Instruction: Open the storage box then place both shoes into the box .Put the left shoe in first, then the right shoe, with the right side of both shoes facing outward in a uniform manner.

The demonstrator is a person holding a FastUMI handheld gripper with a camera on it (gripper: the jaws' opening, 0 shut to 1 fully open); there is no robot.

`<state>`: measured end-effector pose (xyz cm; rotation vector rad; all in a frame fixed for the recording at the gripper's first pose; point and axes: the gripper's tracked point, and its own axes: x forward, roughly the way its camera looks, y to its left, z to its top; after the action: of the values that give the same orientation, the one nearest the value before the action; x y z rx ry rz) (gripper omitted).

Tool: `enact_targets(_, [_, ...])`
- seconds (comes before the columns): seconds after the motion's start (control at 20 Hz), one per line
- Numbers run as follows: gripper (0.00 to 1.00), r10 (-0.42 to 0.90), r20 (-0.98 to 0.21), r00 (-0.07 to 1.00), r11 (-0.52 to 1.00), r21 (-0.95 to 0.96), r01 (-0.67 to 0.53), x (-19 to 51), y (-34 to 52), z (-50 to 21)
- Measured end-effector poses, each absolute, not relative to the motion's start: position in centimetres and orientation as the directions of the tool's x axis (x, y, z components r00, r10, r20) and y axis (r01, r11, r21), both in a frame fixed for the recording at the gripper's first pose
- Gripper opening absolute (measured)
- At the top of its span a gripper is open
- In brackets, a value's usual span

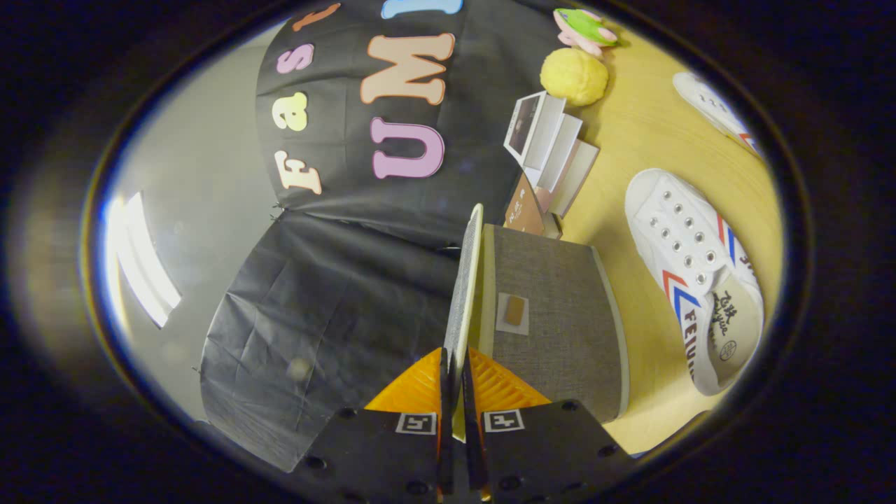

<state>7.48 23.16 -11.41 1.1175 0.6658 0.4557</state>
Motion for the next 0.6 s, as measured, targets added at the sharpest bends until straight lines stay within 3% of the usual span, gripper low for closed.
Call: enact_targets(0.6, [0.17, 0.629, -0.197, 0.752, 0.559, 0.787, -0.262, 7.5, 30.0, -3.6])
